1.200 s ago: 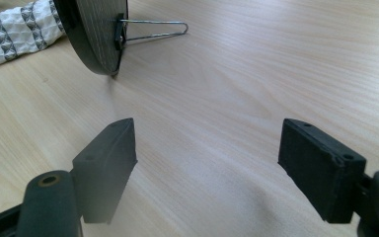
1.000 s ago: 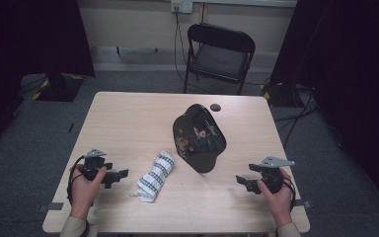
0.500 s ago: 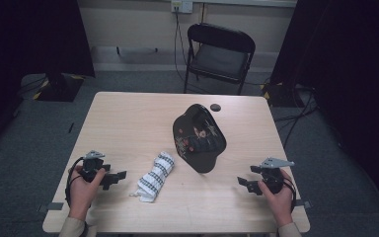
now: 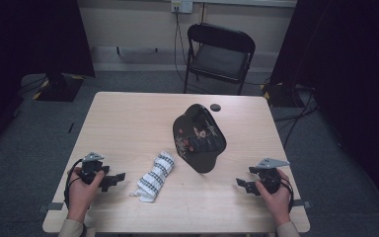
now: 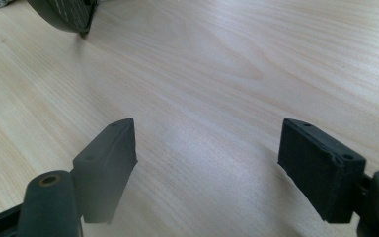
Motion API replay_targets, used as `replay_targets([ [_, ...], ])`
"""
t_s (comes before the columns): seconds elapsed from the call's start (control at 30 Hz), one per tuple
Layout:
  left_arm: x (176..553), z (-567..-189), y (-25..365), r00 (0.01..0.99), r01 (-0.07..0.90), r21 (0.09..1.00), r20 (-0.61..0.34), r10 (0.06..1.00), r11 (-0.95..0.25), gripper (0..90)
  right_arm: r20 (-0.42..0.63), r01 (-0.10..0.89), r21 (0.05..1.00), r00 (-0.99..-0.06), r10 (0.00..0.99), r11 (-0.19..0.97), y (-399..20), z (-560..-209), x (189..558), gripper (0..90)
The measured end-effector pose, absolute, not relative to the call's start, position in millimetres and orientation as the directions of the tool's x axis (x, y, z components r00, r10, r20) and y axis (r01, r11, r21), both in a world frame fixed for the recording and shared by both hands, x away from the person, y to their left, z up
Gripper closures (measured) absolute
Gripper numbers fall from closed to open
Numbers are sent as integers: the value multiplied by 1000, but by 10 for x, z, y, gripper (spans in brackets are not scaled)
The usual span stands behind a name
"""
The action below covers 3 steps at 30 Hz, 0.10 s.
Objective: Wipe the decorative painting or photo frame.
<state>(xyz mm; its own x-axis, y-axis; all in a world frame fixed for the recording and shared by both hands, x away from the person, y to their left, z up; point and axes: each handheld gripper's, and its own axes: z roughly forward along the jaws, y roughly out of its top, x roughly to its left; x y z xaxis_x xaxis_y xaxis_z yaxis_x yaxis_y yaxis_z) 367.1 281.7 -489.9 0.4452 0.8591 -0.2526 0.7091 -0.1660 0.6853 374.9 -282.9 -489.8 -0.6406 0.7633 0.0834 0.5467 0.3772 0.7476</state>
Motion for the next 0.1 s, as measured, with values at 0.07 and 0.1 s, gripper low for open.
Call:
replay_targets([
  [0.07, 3664, -4907, 2822, 456, 702, 691, -248, 855, -173, 181, 77, 546, 744, -643, 762, 386, -2817, -4907, 3759, 225],
  [0.1, 3660, -4908, 2824, 458, 700, 693, -249, 853, -173, 181, 75, 548, 741, -643, 762, 389, -2809, -4913, 3763, 225],
])
